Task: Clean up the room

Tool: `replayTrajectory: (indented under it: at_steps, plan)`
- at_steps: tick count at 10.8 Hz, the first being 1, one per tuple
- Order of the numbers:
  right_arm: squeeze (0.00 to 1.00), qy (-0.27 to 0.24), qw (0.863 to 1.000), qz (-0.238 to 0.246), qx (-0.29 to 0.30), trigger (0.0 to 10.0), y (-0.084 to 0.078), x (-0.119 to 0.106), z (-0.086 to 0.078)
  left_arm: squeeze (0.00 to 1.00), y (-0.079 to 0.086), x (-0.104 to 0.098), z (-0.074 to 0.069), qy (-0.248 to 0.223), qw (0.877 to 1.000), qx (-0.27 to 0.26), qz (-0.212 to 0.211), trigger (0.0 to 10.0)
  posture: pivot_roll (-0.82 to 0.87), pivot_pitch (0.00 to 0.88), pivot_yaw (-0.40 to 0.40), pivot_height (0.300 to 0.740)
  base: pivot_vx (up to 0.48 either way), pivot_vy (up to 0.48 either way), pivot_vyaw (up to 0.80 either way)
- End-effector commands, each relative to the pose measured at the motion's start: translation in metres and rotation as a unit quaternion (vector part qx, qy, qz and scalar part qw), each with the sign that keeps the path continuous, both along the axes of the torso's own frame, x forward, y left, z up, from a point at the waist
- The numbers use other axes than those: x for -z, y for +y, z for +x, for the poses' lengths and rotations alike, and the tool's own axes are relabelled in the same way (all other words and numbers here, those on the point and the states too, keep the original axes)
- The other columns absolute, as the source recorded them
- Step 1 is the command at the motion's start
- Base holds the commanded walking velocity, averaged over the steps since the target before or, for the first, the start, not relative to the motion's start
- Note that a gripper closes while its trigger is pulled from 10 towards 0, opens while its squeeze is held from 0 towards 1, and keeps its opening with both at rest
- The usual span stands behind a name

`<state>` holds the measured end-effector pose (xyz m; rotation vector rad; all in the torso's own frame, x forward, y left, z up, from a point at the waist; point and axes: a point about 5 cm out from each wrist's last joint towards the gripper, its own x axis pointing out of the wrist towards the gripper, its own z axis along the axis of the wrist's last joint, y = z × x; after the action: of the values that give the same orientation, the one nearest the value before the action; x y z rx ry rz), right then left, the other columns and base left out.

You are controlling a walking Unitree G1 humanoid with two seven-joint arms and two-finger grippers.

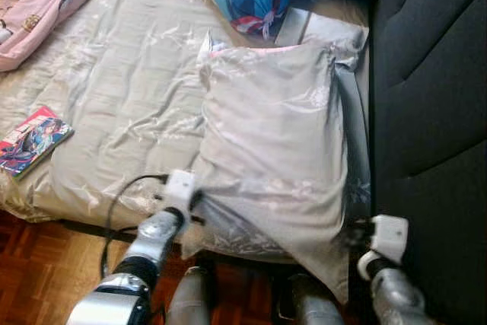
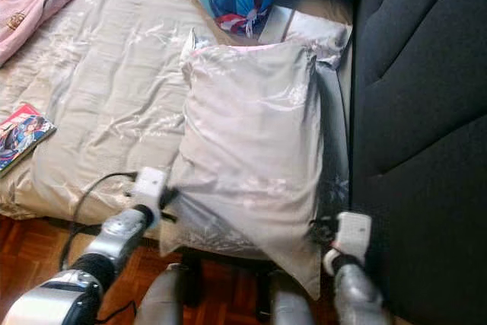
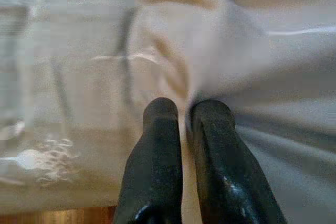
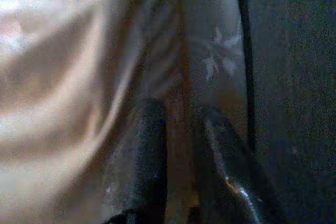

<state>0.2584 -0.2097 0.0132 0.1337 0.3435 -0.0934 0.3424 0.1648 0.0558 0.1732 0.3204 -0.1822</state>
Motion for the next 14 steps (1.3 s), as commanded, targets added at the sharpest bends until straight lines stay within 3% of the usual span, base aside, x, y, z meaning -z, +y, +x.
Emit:
replayTrajectory:
  at_steps: [1,3,4,6,7,8,9,10,11,12,13,14]
  plan:
    - [1.00,-0.010,1.000,0.008,0.012,10.0,-0.002,0.000,-0.004,1.00,0.006,0.004,-0.005,0.004,1.000,-0.017,-0.007,10.0,0.01,0.358,-0.005,0.714,0.000,0.000,0.00]
    - [1.00,-0.092,0.995,0.019,0.018,10.0,-0.006,-0.028,0.011,1.00,0.013,-0.026,0.008,-0.081,0.995,-0.039,-0.051,10.0,0.01,0.356,-0.004,0.714,0.000,0.000,0.00]
    - [1.00,-0.096,0.995,0.022,0.013,10.0,-0.005,-0.029,0.016,1.00,0.013,-0.035,0.013,-0.098,0.991,-0.046,-0.073,10.0,0.02,0.356,-0.004,0.714,0.000,0.000,0.00]
    - [1.00,-0.068,0.998,0.004,0.003,10.0,-0.003,-0.028,0.039,1.00,0.014,-0.038,0.018,-0.089,0.990,-0.059,-0.092,10.0,0.03,0.370,-0.004,0.714,0.000,0.000,0.00]
    - [1.00,-0.067,0.998,0.008,-0.001,10.0,0.000,-0.036,0.055,1.00,0.016,-0.036,0.020,-0.074,0.986,-0.077,-0.127,10.0,0.03,0.384,-0.004,0.714,0.000,0.000,0.00]
    - [1.00,-0.062,0.998,0.013,-0.004,10.0,0.003,-0.039,0.063,0.62,0.015,-0.036,0.021,-0.065,0.986,-0.077,-0.130,10.0,0.03,0.394,-0.005,0.714,0.000,0.000,0.00]
    - [0.00,-0.055,0.998,0.012,-0.006,10.0,0.005,-0.042,0.071,0.00,0.012,-0.037,0.024,-0.056,0.984,-0.080,-0.152,10.0,0.03,0.414,-0.004,0.714,0.000,0.000,0.00]
    - [0.00,-0.051,0.999,0.007,-0.008,10.0,0.006,-0.043,0.075,0.00,0.009,-0.037,0.025,-0.054,0.981,-0.081,-0.168,10.0,0.03,0.419,-0.006,0.714,0.000,0.000,0.00]
    - [0.74,-0.049,0.999,0.005,-0.011,10.0,0.008,-0.046,0.078,0.24,0.004,-0.036,0.025,-0.046,0.978,-0.073,-0.191,10.0,0.02,0.424,-0.008,0.714,0.000,0.000,0.00]
    - [1.00,-0.047,0.999,0.009,-0.012,10.0,0.009,-0.047,0.081,1.00,-0.002,-0.035,0.026,-0.037,0.977,-0.058,-0.203,10.0,0.02,0.428,-0.011,0.714,0.000,0.000,0.00]
    - [0.51,-0.017,1.000,0.008,-0.018,10.0,0.010,-0.040,0.079,0.29,-0.008,-0.030,0.024,-0.016,0.983,-0.037,-0.180,10.0,0.02,0.434,-0.007,0.714,0.000,0.000,0.00]
    - [0.00,-0.002,1.000,0.007,-0.016,10.0,0.008,-0.035,0.076,0.00,-0.011,-0.025,0.021,-0.008,0.986,-0.028,-0.163,10.0,0.02,0.433,-0.006,0.714,0.000,0.000,0.00]
